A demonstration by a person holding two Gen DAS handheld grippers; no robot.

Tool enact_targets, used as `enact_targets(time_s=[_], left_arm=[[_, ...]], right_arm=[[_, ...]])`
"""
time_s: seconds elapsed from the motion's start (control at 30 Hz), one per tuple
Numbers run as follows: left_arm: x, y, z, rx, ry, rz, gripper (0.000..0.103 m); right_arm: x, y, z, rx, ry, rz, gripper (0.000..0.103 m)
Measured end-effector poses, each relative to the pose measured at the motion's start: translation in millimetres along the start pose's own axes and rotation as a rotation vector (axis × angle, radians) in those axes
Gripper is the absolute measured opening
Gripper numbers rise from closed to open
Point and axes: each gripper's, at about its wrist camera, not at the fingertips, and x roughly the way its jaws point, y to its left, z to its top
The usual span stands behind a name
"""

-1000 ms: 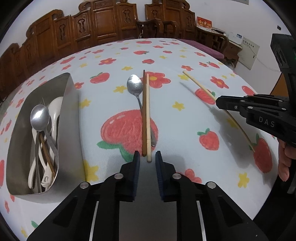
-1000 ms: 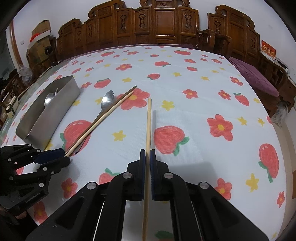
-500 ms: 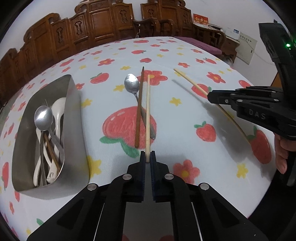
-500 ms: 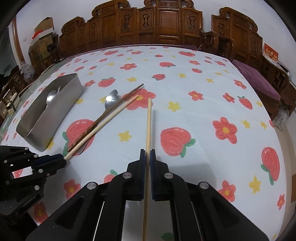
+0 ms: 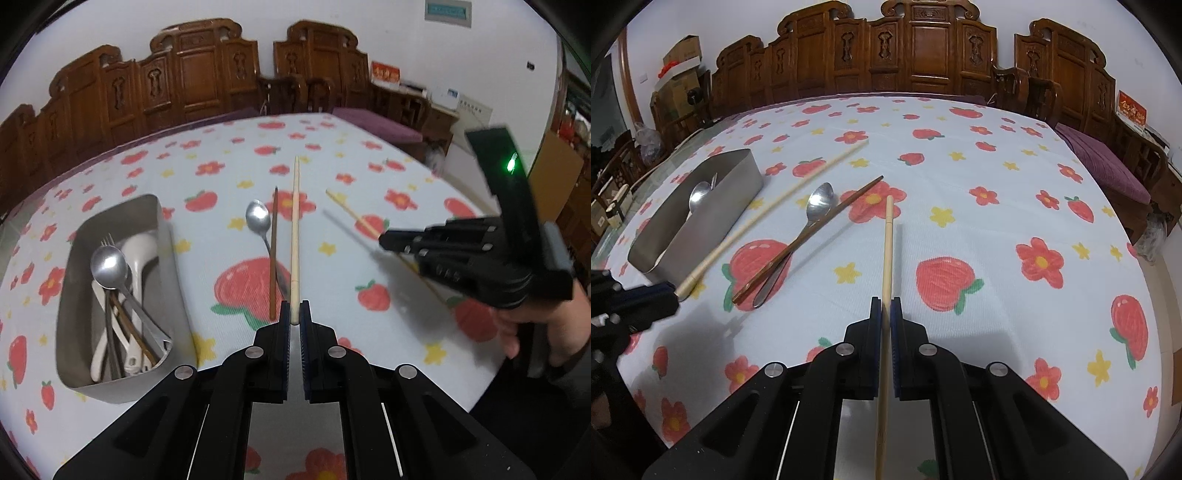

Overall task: Organize utensils
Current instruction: 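Lower the chopstick into the metal tray and open the left gripper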

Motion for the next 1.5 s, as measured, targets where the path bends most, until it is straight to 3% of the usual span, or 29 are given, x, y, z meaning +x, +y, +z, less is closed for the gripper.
enact_targets(time_s=[0.4,0.6,0.97,1.2,1.5], left_arm=[[-44,56,1,-0.100,-0.067,0.064,0.004],[-54,91,-11,-0.170,-0.045,0.123,0.004],[-47,120,-25,-0.216,0.039,0.201,0.004],[-40,137,-29,-0.248,0.079,0.214,0.004],[-36,143,-26,-0.252,0.072,0.209,0.005]], right_arm=[[-19,30,7,-0.053,-0.056,0.048,0.006],[-19,49,9,-0.091,-0.061,0.072,0.006],[-16,55,5,-0.112,-0.048,0.071,0.006],[-15,55,2,-0.115,-0.043,0.069,0.006],[-15,59,3,-0.126,-0.044,0.069,0.006]])
